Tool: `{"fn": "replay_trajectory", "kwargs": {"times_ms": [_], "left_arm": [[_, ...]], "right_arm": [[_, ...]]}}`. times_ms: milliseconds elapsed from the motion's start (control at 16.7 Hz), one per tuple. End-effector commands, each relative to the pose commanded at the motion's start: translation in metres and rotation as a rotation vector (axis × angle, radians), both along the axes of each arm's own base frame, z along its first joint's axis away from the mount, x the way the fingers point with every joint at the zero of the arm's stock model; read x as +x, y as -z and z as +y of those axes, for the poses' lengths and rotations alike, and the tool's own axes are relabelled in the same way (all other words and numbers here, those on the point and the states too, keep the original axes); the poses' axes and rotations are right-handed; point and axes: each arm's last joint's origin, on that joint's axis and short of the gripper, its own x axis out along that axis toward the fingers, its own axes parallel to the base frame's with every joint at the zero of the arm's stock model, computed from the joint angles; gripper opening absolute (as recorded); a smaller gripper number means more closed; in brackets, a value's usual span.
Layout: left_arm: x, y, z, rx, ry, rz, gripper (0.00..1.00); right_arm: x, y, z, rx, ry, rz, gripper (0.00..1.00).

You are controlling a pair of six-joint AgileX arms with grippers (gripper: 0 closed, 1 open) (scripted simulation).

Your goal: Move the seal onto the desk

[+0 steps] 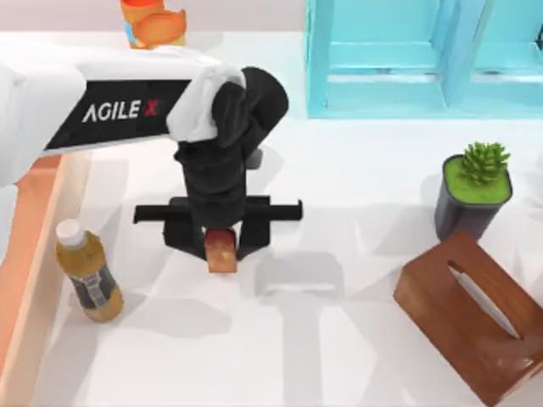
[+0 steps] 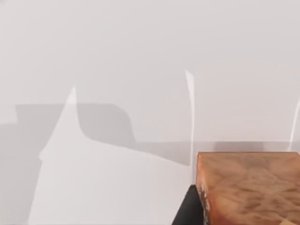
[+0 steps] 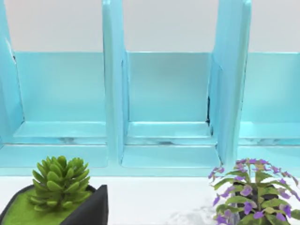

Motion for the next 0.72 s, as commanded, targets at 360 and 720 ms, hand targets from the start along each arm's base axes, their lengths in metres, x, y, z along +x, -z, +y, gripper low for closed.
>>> {"fn": "replay_trajectory", "kwargs": {"times_ms": [360, 720], "left_arm": [[0.0000, 0.0000, 0.0000, 0.000, 0.000, 0.000, 0.38], [0.0000, 0.0000, 0.0000, 0.000, 0.000, 0.000, 0.83]], "right_arm": [[0.0000, 0.0000, 0.0000, 0.000, 0.000, 0.000, 1.00], [0.0000, 0.0000, 0.0000, 0.000, 0.000, 0.000, 1.00]]}}
